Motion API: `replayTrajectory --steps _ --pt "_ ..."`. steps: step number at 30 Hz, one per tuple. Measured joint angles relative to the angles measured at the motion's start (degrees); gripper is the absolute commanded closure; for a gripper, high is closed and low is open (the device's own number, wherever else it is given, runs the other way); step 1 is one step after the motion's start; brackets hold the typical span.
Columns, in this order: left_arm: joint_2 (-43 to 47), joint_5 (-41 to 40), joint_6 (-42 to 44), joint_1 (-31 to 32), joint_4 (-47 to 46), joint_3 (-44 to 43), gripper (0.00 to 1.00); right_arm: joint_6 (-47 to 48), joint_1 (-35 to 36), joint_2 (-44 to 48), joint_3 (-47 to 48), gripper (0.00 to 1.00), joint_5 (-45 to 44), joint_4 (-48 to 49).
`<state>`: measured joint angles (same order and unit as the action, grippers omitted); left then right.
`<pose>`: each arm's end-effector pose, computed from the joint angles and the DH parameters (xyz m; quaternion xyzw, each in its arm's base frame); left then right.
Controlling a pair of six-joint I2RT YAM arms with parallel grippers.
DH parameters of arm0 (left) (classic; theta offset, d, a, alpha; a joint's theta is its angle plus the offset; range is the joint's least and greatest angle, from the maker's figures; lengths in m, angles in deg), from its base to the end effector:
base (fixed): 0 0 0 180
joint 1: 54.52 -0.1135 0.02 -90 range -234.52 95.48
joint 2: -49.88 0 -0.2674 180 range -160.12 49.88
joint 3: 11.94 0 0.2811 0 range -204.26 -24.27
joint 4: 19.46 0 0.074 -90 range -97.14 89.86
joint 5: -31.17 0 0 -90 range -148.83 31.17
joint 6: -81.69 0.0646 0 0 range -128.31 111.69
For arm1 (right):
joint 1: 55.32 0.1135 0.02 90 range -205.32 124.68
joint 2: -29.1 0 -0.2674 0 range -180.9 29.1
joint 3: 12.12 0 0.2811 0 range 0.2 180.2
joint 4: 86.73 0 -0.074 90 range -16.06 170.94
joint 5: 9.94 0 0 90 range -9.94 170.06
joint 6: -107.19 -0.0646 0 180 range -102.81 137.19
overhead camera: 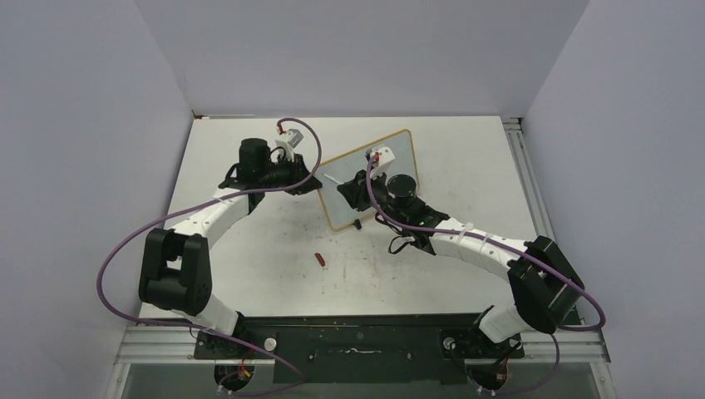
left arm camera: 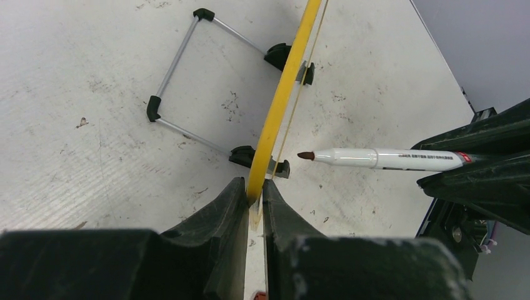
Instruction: Write a sentence on the whiteboard
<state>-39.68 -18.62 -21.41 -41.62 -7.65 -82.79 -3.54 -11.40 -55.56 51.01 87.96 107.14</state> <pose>0.3713 -0.1278 0.2281 0.1691 0.8157 -0.3956 0.3868 0.2772 0.2792 0.2582 -0.1954 0.7265 0.3950 0.5272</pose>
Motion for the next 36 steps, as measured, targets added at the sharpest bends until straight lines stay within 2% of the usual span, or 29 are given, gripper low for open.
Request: replayTrajectory --steps 36 --pt "0.6 -2.4 3.0 0.9 2.3 -0.7 1.00 0.4 0.0 -2.4 0.1 0.95 -1.1 1.3"
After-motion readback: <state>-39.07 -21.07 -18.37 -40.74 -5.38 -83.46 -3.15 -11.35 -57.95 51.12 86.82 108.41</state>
